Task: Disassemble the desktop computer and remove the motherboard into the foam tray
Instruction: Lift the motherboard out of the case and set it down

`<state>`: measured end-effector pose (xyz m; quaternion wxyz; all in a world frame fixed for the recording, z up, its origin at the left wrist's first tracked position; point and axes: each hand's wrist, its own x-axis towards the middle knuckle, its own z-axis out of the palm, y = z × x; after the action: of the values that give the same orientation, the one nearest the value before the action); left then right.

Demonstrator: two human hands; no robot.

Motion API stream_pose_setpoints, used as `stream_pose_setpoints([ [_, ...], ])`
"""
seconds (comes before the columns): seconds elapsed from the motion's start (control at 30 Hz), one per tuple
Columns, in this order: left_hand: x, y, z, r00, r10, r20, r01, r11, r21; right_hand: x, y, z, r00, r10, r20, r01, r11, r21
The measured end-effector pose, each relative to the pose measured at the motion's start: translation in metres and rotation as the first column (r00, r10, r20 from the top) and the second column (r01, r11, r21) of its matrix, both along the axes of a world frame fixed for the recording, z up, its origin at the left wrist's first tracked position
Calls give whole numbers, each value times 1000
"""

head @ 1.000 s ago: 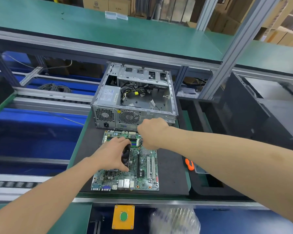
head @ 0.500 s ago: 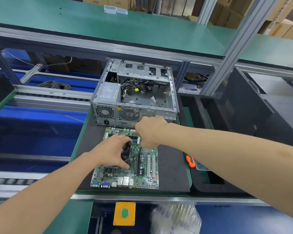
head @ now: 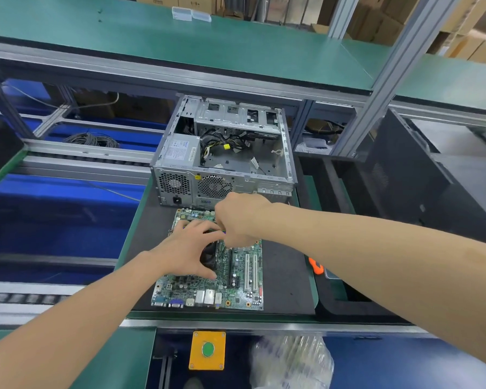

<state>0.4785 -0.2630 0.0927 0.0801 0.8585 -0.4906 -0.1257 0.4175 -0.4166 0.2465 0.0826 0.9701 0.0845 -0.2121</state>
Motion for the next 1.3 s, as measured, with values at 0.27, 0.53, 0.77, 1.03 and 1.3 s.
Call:
stream_pose_setpoints([
  [0.27, -2, 2, 4, 981, -6, -192, -27, 985, -169, 2, 1, -8, 1000, -7, 20, 6, 999, 47],
  [0.53, -4, 1, 10, 982, 1, -188, -28, 990, -140, 7, 3, -8, 1000, 3, 16, -4, 998, 62],
  [0.77, -2, 1, 8, 987, 0, -159, -21, 991, -129, 7, 4, -8, 1000, 20, 11, -20, 998, 52],
  [1.03, -1, 4, 7, 985, -13, -175, -11, 991, -131, 2, 9, -6, 965, 256, 49, -255, 966, -31],
  [1.3, -3, -5, 12, 924, -3, -382, -159, 906, -393, -5, 19, 0, 995, 91, -46, -90, 996, 27],
])
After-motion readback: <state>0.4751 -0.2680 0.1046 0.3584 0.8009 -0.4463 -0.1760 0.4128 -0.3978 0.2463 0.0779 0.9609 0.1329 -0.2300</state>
